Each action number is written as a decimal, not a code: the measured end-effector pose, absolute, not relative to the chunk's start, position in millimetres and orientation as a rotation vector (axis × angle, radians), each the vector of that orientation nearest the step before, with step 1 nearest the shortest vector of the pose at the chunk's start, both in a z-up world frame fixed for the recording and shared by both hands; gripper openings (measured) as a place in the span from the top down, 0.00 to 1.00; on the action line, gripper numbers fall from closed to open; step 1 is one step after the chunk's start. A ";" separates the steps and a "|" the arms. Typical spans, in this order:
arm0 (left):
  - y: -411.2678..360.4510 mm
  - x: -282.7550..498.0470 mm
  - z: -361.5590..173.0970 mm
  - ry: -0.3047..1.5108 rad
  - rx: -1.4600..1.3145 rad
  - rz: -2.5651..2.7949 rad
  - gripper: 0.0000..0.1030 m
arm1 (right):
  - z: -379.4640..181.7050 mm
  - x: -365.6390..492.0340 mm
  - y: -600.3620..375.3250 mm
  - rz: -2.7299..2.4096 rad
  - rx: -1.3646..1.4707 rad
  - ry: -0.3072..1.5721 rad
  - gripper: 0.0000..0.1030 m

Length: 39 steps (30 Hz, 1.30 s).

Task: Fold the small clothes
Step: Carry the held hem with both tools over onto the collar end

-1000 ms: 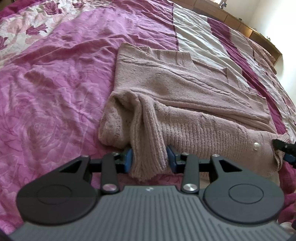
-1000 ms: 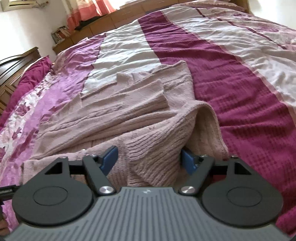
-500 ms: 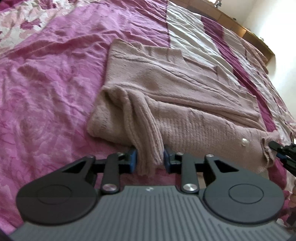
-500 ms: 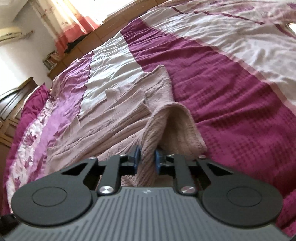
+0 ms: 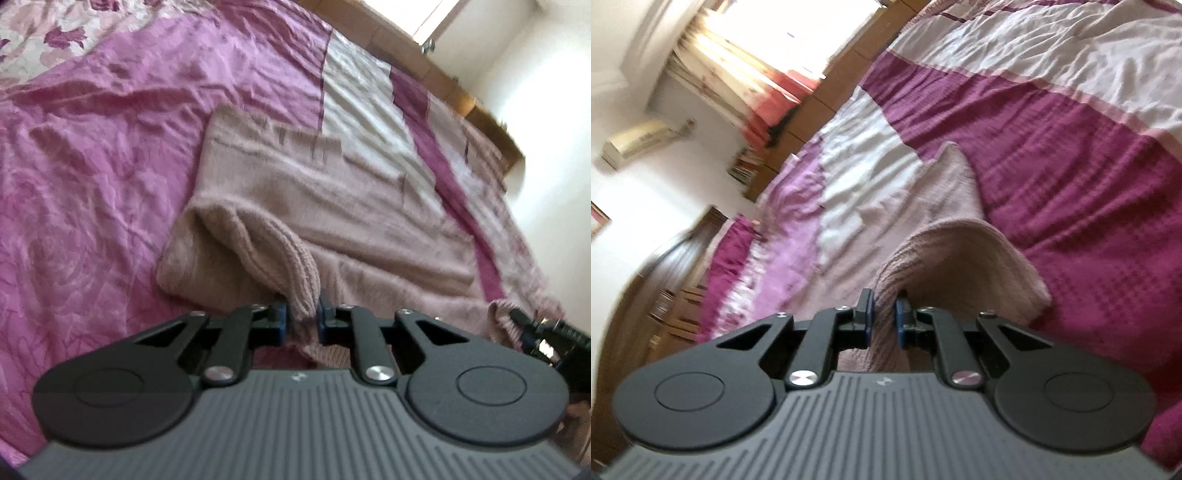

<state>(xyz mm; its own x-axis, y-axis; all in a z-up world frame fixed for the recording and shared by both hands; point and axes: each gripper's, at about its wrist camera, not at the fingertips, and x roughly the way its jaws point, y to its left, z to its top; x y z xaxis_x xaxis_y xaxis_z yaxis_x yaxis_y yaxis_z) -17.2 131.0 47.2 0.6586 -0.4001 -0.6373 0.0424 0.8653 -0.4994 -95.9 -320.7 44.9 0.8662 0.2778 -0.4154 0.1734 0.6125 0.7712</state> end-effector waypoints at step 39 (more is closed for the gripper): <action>106.5 145.5 26.5 0.689 -0.304 -0.069 0.84 | 27.4 56.9 -322.8 -0.052 0.681 0.589 0.51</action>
